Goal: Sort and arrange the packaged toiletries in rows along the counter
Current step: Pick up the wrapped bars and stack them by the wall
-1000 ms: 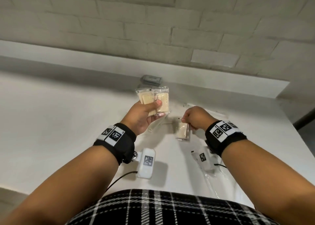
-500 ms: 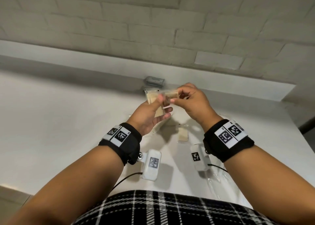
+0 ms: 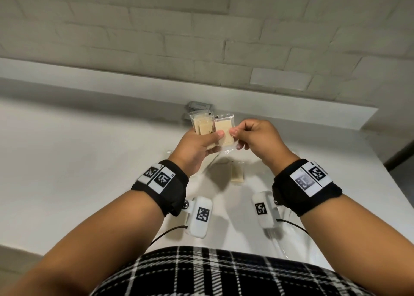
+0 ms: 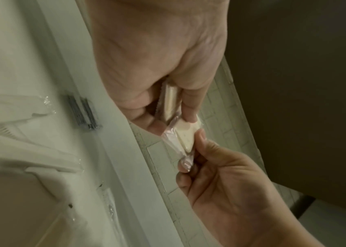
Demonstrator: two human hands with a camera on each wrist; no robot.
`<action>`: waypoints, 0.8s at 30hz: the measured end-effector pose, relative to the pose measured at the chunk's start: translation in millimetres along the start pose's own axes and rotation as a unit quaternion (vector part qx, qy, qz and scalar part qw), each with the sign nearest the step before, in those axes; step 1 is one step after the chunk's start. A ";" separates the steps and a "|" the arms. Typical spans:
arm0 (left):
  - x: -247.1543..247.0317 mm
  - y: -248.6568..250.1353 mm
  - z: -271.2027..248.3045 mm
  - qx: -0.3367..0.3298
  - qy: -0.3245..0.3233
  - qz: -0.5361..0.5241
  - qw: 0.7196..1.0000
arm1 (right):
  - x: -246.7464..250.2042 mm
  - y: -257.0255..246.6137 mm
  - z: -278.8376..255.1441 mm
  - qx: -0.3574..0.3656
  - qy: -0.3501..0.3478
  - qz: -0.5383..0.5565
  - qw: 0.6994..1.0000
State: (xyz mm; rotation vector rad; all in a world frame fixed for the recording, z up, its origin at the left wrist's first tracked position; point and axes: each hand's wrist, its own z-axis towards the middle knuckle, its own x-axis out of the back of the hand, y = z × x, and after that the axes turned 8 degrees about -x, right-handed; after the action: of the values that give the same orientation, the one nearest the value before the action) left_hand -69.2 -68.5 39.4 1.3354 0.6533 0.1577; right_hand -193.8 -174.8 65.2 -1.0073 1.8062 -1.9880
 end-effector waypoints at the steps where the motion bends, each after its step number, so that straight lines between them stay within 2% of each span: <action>1: -0.6 0.4 -0.1 0.000 0.004 0.004 1.000 | 0.2 -1.7 0.1 0.002 0.000 0.004 1.000; 3: -2.5 1.8 0.0 -0.002 0.013 -0.009 1.000 | 1.5 -4.6 0.1 -0.007 -0.014 0.001 1.000; 6: -3.1 3.8 0.5 0.002 0.032 -0.073 0.997 | 2.1 -3.6 -1.0 -0.050 -0.085 -0.024 0.995; 7: -2.0 3.8 1.3 0.007 0.035 -0.087 0.996 | 1.5 -2.4 -1.1 -0.057 -0.087 -0.023 0.994; 10: 2.6 1.7 1.8 0.030 0.042 -0.084 0.995 | 3.6 -2.8 -0.2 -0.041 -0.023 0.037 0.998; 12: 6.7 -2.0 1.0 0.044 0.065 -0.085 0.993 | 11.0 -6.3 0.9 -0.025 -0.007 0.103 0.994; 14: 11.9 -6.5 1.4 0.058 0.090 -0.085 0.991 | 21.0 -7.0 5.8 -0.019 0.007 0.116 0.993; 17: 18.7 -11.1 3.0 0.085 0.117 -0.083 0.986 | 35.8 0.2 19.8 -0.023 0.077 -0.052 0.995; 18: 19.8 -11.6 2.8 0.092 0.115 -0.086 0.985 | 39.7 2.4 22.9 -0.032 0.072 -0.098 0.992; 21: 22.0 -14.0 2.8 0.112 0.105 -0.103 0.983 | 42.1 7.4 23.4 -0.054 -0.028 -0.118 0.991; 24: 22.5 -16.7 3.5 0.116 0.102 -0.110 0.982 | 37.3 11.7 24.7 -0.048 -0.027 -0.178 0.983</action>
State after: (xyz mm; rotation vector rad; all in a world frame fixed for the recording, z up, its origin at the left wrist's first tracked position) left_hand -53.3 -65.2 16.3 1.4706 1.0135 0.0392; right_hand -207.5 -218.9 65.0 -1.4894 1.8097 -2.0561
